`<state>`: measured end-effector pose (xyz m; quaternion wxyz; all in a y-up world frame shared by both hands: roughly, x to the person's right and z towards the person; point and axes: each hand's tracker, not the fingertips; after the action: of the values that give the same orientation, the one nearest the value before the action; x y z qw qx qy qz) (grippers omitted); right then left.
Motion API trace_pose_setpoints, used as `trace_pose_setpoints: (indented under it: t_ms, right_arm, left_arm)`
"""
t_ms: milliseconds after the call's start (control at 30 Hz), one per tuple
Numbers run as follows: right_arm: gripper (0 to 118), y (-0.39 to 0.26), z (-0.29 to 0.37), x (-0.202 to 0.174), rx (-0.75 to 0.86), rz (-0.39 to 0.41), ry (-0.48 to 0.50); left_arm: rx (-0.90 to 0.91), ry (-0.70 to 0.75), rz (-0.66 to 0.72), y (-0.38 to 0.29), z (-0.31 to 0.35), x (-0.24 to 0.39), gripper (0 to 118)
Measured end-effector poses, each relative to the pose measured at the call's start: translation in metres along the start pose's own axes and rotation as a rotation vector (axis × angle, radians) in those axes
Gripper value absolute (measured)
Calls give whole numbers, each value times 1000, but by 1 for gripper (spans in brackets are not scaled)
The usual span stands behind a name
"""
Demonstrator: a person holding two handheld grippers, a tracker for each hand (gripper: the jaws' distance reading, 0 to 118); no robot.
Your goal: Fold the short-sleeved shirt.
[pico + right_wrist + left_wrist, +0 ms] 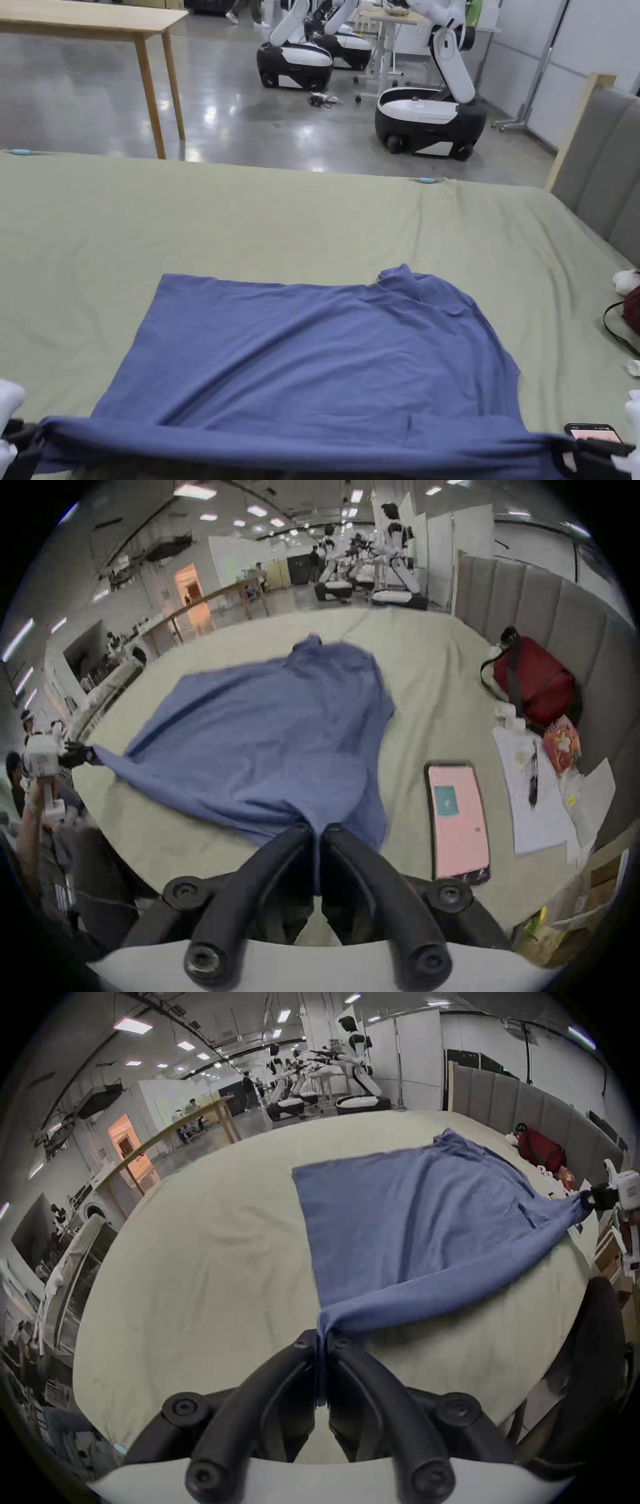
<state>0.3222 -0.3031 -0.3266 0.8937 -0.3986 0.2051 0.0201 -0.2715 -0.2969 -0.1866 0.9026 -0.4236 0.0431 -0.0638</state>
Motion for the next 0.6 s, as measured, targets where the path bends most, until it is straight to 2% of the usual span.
trace_pose_setpoints:
  t_ms: [133,267,300,433,533,567,600]
  right_arm:
    - [5,49,-16,0,55,28,-79]
    - [5,83,-64,-1,48,-6,-117]
    - [5,88,-83,10,41,-20,-134]
    - [5,93,-142,14,-35,-24,-192]
    - [5,88,-158,13,-79,-6,-211]
    - [6,86,-154,15,-73,1,-209]
    - [12,84,-149,14,-65,9,-203]
  left_arm:
    - [6,-15,0,55,-19,-8,2]
    - [-111,11,14,96,-85,-18,2]
    - [-125,9,22,101,-101,-19,2]
    - [-209,2,65,106,-158,-18,2]
    - [-184,-1,70,98,-165,-16,3]
    - [-147,6,82,95,-159,-17,11]
    - [-108,1,87,92,-151,-16,31]
